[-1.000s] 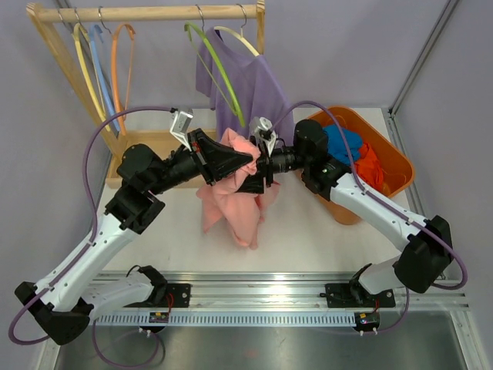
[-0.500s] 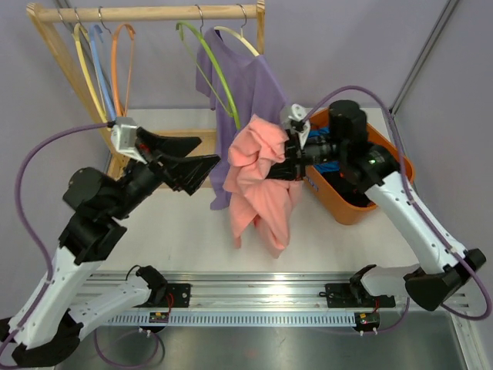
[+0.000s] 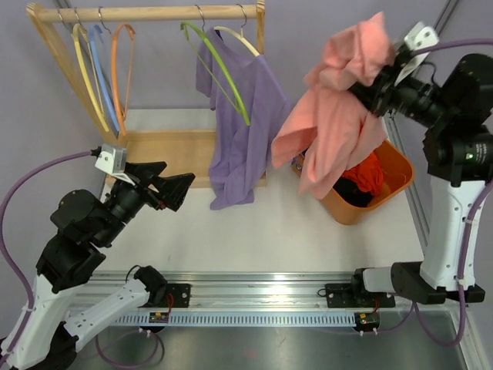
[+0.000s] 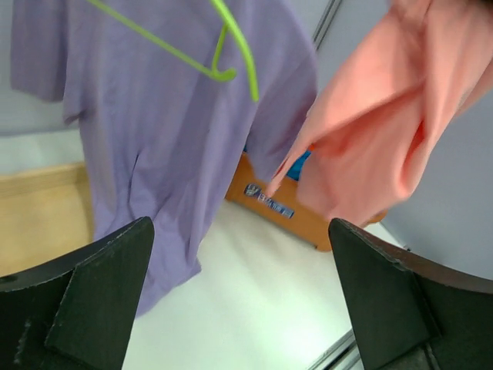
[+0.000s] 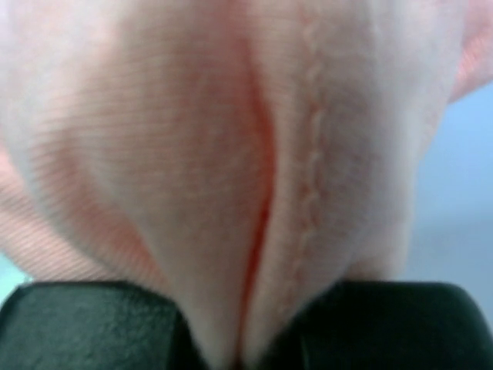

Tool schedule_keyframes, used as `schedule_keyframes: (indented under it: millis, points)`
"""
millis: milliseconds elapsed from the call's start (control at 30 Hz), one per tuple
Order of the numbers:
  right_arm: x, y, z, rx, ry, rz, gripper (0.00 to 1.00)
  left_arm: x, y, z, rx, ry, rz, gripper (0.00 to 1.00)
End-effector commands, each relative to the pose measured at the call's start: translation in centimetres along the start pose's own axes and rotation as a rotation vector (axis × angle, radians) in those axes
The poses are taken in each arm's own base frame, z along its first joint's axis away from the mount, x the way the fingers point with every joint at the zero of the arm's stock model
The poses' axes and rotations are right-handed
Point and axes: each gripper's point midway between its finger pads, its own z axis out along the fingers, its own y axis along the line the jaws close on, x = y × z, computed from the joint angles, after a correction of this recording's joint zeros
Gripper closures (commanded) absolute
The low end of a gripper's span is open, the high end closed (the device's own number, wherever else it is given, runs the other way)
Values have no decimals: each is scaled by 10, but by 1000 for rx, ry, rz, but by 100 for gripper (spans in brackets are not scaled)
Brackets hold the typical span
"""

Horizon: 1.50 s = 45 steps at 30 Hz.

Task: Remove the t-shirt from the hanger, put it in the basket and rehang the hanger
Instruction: Place the tshirt into the basket

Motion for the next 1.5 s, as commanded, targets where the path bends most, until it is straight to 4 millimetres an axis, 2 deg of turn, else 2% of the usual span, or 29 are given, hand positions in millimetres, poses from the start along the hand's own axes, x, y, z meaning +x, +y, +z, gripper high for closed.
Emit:
schedule_keyframes:
  millis: [0, 33, 67, 100, 133, 200, 300, 333, 400, 433, 500, 533, 567, 600, 700, 733, 767, 800, 1033, 1133, 1167, 1233, 1267, 1367, 1400, 1467]
  points:
    - [-8, -61, -20, 188, 2, 24, 100, 11, 15, -7, -62, 11, 15, 1]
    - [-14, -67, -24, 201, -9, 25, 100, 13, 16, -7, -65, 17, 16, 1]
    - [-9, -81, -24, 224, -2, 40, 100, 16, 18, -9, -70, 18, 15, 1]
    - [-5, -97, -34, 270, 6, 48, 100, 17, 18, -9, -71, 19, 13, 1]
    - [-1, -105, -37, 285, 8, 87, 100, 19, 19, -10, -74, 23, 14, 1]
    - [19, -132, -44, 321, 36, 142, 100, 23, 21, -11, -79, 28, 10, 1]
    - [61, -146, -39, 309, 110, 213, 100, 28, 24, -12, -86, 36, 7, 1]
    - [87, -150, -37, 301, 154, 241, 100, 30, 24, -12, -88, 39, 6, 1]
    - [118, -150, -36, 294, 207, 285, 100, 34, 26, -12, -95, 46, 3, 1]
    - [151, -150, -37, 291, 265, 317, 100, 36, 27, -13, -98, 50, 2, 1]
    - [184, -145, -41, 297, 328, 354, 100, 39, 30, -13, -109, 52, -5, 1]
    - [223, -139, -45, 291, 403, 390, 100, 41, 31, -13, -113, 55, -7, 1]
    - [239, -134, -48, 294, 435, 404, 100, 42, 32, -14, -119, 53, -11, 1]
    - [276, -124, -55, 295, 505, 463, 100, 45, 34, -14, -125, 54, -14, 1]
    - [329, -103, -68, 274, 622, 498, 100, 50, 37, -13, -138, 58, -17, 1]
    - [359, -89, -77, 265, 693, 529, 100, 51, 38, -12, -138, 60, -15, 1]
    - [373, -84, -82, 264, 722, 544, 100, 52, 39, -11, -143, 63, -13, 1]
    - [396, -73, -89, 261, 779, 580, 100, 53, 39, -10, -145, 69, -10, 1]
    - [488, -40, -122, 226, 1078, 768, 100, 62, 40, -2, -146, 104, 12, 1]
    - [498, -40, -124, 226, 1121, 815, 98, 67, 40, 1, -141, 113, 11, 1]
    - [501, -40, -124, 214, 1127, 827, 91, 67, 40, 1, -140, 115, 11, 1]
    - [492, -47, -119, 210, 1103, 810, 83, 68, 40, 1, -141, 118, 8, 1]
    - [483, -51, -118, 217, 1083, 785, 75, 68, 41, 1, -144, 117, 7, 1]
    - [452, -67, -110, 234, 1021, 723, 63, 72, 42, 1, -149, 114, -3, 1]
    - [437, -77, -105, 240, 986, 693, 53, 72, 42, 1, -149, 111, -8, 1]
    - [415, -83, -101, 245, 953, 674, 47, 73, 42, 2, -147, 106, -16, 1]
